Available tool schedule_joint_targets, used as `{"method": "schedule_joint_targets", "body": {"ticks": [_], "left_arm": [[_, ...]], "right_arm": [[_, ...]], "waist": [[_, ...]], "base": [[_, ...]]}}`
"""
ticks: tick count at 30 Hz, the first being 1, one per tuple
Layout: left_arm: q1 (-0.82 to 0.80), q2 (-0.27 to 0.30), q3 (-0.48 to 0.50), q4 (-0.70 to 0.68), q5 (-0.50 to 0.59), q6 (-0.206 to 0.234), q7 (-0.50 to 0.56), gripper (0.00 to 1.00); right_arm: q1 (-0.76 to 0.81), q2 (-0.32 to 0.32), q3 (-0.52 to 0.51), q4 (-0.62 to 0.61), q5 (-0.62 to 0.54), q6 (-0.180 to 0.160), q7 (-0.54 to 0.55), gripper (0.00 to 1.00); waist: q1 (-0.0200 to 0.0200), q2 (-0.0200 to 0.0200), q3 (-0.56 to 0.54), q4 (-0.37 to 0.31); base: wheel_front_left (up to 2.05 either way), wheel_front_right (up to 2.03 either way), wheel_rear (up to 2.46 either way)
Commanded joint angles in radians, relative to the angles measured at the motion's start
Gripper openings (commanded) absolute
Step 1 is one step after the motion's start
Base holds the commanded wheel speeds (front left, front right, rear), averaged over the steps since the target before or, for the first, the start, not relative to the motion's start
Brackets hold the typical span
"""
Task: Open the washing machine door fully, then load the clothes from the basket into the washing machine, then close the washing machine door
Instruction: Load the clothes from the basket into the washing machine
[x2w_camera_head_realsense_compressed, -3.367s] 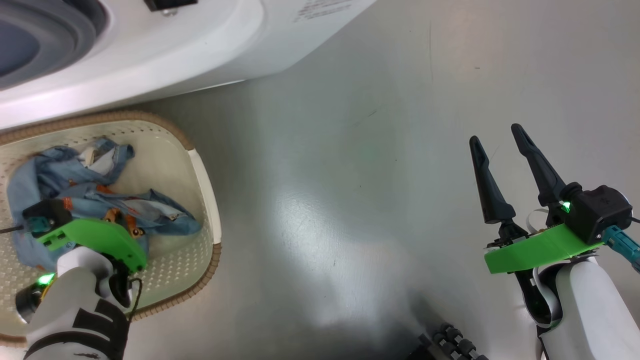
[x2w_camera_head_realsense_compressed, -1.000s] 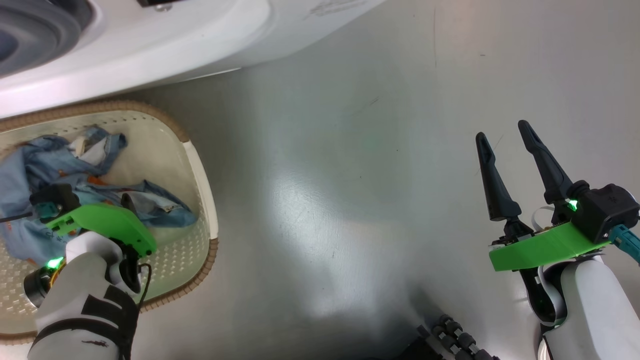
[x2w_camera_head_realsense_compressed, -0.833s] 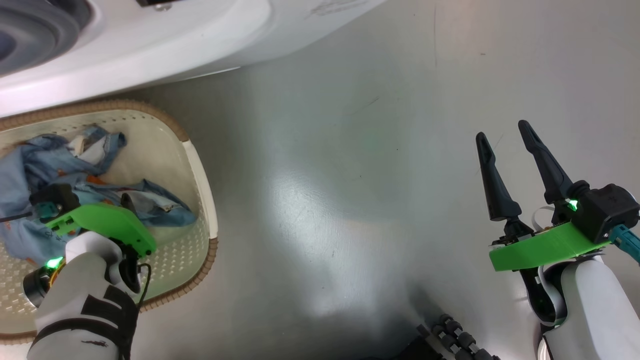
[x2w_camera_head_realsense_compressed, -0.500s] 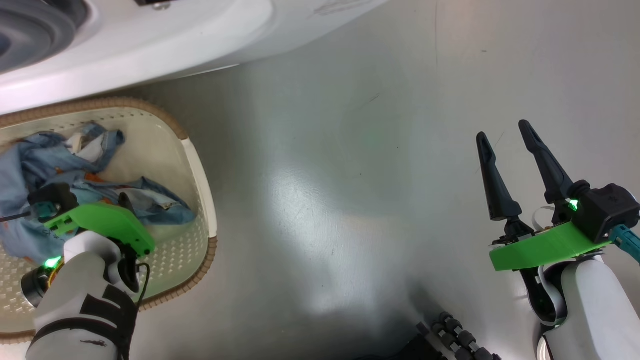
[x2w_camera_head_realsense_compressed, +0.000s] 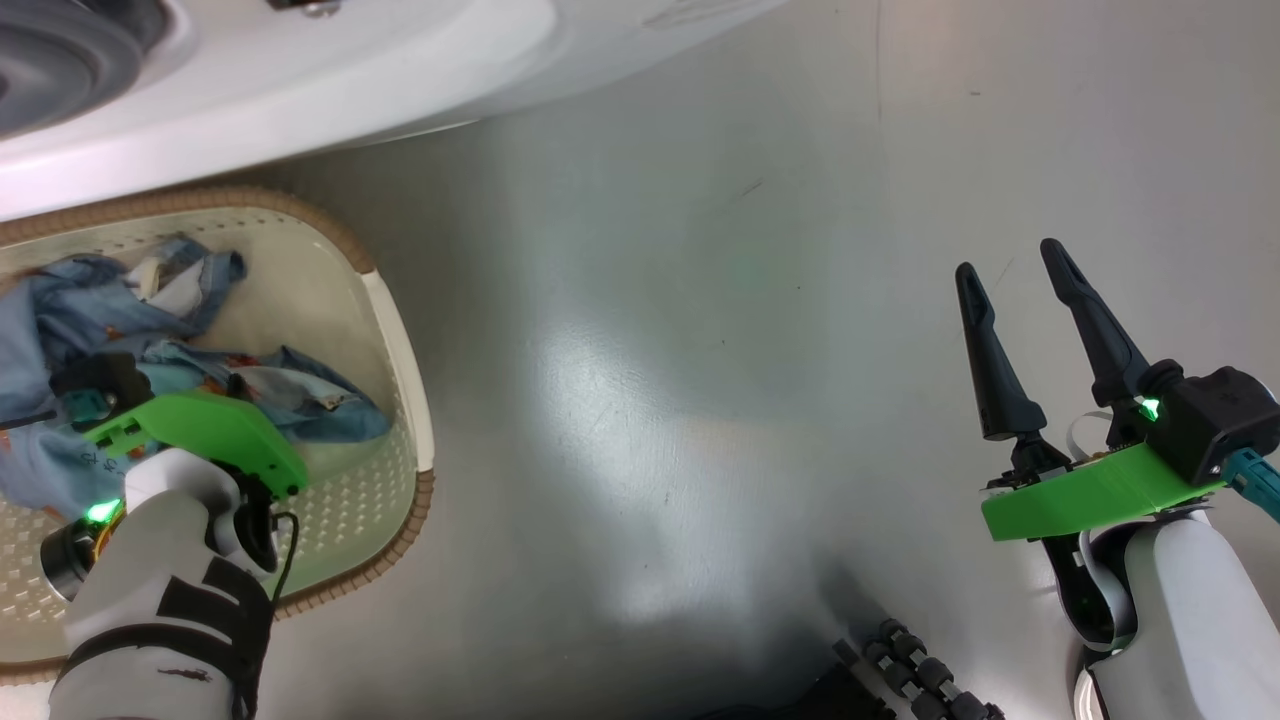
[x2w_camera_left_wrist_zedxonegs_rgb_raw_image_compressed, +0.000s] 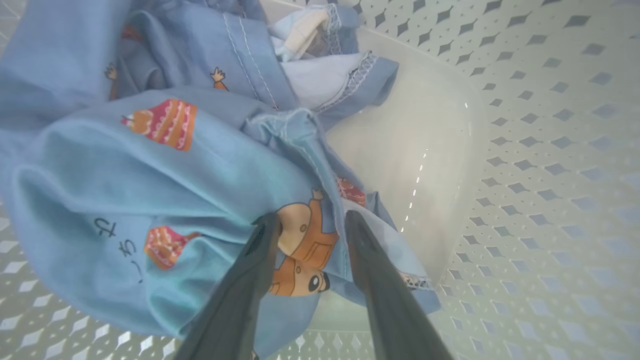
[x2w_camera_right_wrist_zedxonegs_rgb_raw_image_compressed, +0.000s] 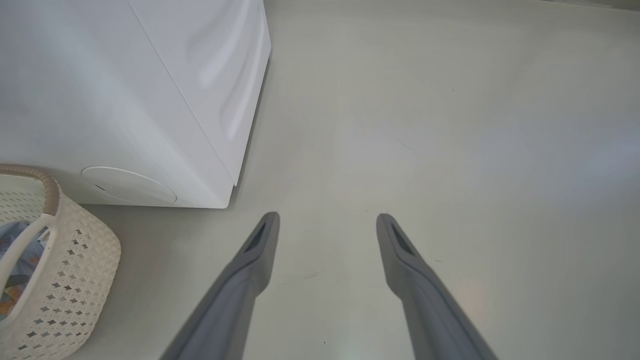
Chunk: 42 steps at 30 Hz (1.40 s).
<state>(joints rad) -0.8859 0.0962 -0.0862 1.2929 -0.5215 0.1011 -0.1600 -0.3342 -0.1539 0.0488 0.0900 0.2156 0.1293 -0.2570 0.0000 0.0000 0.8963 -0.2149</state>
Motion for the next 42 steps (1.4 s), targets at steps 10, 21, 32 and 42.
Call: {"method": "schedule_joint_targets", "body": {"ticks": [10,21,32,42], "left_arm": [[0.03,0.032,0.01,-0.002,-0.02,0.0,0.001,0.28],[0.047,0.037,0.011,-0.002,-0.04,-0.013,0.007,0.0],[0.069,0.033,0.008,-0.002,-0.059,-0.026,0.014,0.0],[0.088,0.024,0.008,-0.002,-0.076,-0.044,0.001,0.0]], "right_arm": [[0.009,-0.009,0.016,-0.019,-0.002,0.001,-0.005,1.0],[0.003,-0.007,0.019,-0.013,-0.003,0.001,-0.005,1.0],[0.001,-0.008,0.024,-0.009,-0.002,0.001,-0.005,1.0],[0.004,-0.003,0.029,-0.004,-0.004,0.001,-0.005,1.0]], "waist": [[0.0,0.0,0.0,0.0],[0.0,0.0,-0.008,0.003],[0.0,0.0,-0.029,0.009],[0.0,0.0,-0.057,0.015]], "base": [[0.0,0.0,0.0],[0.0,0.0,0.0],[0.0,0.0,0.0],[0.0,0.0,0.0]]}}
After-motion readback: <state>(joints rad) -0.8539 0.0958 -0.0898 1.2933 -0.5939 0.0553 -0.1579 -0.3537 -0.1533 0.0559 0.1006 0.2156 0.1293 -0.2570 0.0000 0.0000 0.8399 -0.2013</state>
